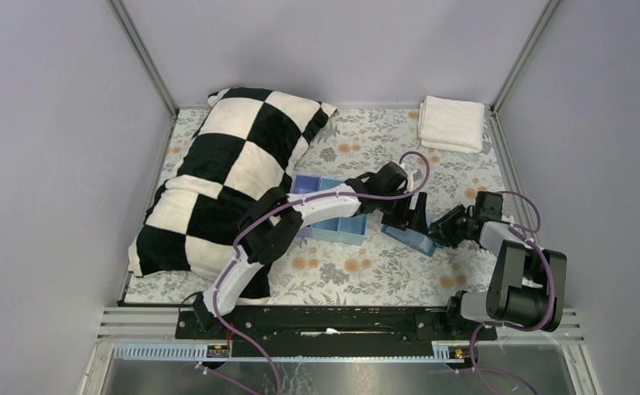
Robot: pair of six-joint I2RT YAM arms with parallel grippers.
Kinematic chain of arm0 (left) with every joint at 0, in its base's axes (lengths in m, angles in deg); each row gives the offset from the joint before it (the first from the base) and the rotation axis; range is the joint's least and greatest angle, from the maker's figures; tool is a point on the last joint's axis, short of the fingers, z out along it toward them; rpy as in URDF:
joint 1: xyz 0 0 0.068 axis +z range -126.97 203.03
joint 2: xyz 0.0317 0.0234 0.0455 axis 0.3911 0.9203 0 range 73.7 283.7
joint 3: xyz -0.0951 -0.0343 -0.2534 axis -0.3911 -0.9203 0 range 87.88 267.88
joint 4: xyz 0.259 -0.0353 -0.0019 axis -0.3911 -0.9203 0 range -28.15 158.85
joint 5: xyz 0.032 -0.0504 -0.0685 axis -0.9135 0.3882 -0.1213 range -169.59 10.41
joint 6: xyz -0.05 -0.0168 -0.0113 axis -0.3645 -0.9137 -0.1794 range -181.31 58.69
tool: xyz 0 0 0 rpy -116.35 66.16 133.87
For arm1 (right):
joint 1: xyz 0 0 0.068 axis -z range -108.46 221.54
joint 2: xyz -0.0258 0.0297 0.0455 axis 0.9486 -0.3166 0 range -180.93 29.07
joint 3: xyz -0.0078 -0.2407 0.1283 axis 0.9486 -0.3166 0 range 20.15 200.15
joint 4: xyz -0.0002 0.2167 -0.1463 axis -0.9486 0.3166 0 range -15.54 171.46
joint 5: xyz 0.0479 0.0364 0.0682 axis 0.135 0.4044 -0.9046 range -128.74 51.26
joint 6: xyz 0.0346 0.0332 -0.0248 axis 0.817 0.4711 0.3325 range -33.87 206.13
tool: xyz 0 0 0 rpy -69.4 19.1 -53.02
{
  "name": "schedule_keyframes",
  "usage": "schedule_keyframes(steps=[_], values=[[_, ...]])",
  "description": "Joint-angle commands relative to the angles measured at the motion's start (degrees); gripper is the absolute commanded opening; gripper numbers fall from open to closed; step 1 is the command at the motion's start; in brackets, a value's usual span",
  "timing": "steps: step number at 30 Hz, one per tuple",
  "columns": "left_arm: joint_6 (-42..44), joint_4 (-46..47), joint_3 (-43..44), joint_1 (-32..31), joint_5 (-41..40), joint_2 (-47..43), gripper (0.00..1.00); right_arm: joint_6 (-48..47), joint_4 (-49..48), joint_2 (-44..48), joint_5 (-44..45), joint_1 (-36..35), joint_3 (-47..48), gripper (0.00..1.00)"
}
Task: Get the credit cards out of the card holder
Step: Remove the credit card from the card holder.
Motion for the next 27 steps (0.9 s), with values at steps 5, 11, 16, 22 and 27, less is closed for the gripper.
schedule_keyframes(steps=[5,11,16,22,27], values=[[-5.15,8.77,0.4,-0.79,9.82,0.62,0.82,-1.28,4.59,5.2,5.96,-0.13,1.04,0.36],[-9.62,13.29,-1.52,-0.88,13.6,0.15,0.82,-2.79,10.67,14.79,14.66,0.11,2.9,0.39],[-9.16,13.12,-1.58,-0.95,12.96,1.17,0.82,-3.58,15.54,22.06,20.32,0.22,6.22,0.41],[-9.43,12.89,-0.81,-1.23,12.25,2.64,0.81,-3.66,16.57,22.44,18.21,0.22,9.12,0.41],[-7.97,11.32,-4.39,-0.29,9.3,-2.55,0.82,-2.85,13.38,20.64,11.81,0.22,7.46,0.41]])
